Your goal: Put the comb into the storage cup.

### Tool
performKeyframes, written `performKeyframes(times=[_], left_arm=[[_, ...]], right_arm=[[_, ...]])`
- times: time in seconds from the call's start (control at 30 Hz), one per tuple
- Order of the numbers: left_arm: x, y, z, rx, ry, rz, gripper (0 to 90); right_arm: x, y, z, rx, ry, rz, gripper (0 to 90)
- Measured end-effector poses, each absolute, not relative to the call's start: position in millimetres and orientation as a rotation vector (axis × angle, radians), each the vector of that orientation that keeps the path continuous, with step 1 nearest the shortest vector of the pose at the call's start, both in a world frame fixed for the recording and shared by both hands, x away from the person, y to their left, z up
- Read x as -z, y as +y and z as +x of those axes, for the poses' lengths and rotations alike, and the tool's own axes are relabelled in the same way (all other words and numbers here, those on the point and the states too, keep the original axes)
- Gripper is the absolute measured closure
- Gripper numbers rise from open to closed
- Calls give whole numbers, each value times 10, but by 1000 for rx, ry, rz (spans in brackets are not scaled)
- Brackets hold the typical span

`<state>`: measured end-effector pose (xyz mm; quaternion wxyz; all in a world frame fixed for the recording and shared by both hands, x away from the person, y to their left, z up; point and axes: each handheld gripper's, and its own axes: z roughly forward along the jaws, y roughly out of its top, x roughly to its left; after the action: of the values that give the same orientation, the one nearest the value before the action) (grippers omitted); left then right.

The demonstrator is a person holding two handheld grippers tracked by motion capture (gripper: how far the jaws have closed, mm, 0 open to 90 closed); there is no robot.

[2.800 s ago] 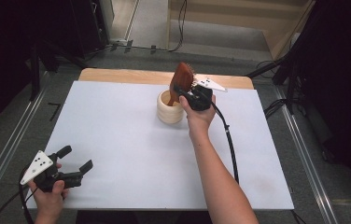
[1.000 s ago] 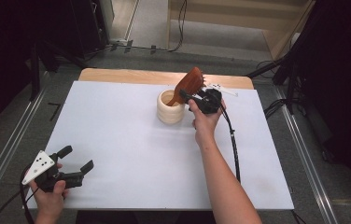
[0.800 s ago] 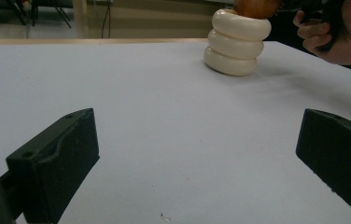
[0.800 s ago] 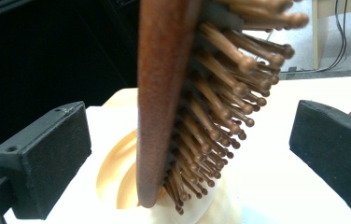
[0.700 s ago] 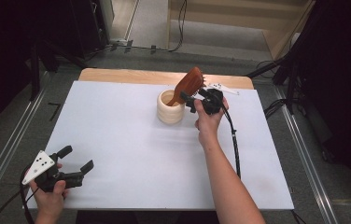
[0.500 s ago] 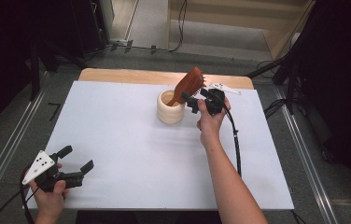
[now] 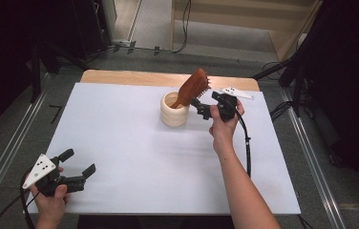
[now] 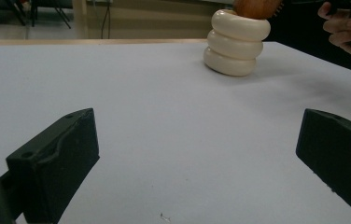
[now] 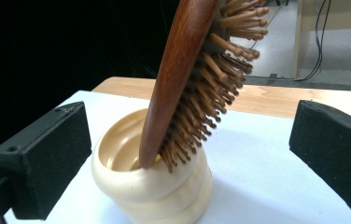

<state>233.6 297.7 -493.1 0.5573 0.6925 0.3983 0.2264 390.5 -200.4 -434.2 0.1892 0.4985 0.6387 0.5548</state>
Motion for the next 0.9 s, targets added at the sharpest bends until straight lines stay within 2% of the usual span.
performKeyframes(times=[0.9], left_arm=[[4929,2983,2325,-531,938,1629,0]], right_arm=[[4501,-2332,3343,-1473,1819,1303,0]])
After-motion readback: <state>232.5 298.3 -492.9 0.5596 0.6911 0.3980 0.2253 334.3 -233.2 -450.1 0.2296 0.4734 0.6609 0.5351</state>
